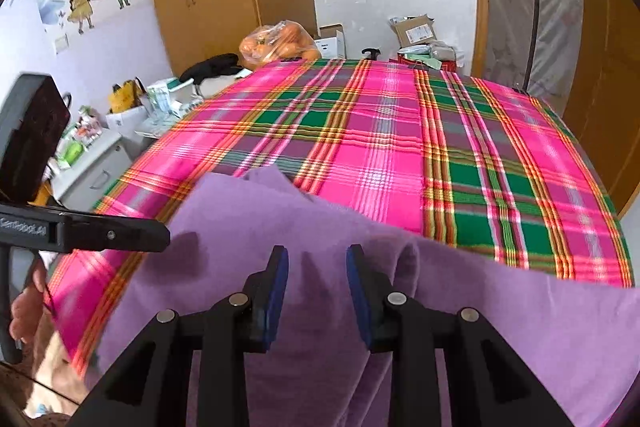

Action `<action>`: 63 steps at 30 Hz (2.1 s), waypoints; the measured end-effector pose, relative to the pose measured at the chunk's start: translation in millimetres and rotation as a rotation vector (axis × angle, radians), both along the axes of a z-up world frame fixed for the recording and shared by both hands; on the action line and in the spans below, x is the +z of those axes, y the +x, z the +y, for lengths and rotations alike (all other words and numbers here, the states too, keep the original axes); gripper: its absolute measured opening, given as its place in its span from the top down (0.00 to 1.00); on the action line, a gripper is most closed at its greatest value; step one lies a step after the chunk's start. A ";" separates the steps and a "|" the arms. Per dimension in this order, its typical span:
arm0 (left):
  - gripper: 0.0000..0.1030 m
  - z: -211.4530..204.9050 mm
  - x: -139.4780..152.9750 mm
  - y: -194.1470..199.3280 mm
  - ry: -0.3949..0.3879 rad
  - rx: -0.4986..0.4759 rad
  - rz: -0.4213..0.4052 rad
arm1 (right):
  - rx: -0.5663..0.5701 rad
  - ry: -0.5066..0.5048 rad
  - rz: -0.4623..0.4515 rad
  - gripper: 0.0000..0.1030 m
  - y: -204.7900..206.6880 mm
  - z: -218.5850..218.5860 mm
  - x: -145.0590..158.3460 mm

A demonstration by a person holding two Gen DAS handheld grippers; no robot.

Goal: Fold clothes

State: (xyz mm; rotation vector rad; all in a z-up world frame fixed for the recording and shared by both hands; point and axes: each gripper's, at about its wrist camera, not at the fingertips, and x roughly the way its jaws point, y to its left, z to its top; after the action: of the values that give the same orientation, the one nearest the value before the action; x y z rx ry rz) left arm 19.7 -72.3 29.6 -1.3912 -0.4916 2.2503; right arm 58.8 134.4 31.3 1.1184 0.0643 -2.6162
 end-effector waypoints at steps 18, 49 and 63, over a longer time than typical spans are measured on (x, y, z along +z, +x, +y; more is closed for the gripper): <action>0.55 -7.4 -15.8 -30.2 0.003 0.078 -0.069 | 0.000 0.124 0.018 0.71 -8.0 -2.9 -19.2; 0.55 -18.3 -16.9 -25.9 0.028 0.100 -0.101 | 0.097 0.071 0.055 0.71 72.6 -38.0 -32.7; 0.55 -35.3 -14.4 -5.6 0.034 0.117 -0.102 | 0.105 0.087 0.071 0.71 96.4 -61.7 -26.7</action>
State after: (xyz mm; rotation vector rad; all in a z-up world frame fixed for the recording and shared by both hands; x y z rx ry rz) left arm 14.1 -107.6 15.2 -1.5009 -0.6580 2.2584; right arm 155.1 72.8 4.6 1.0203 0.2481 -2.5806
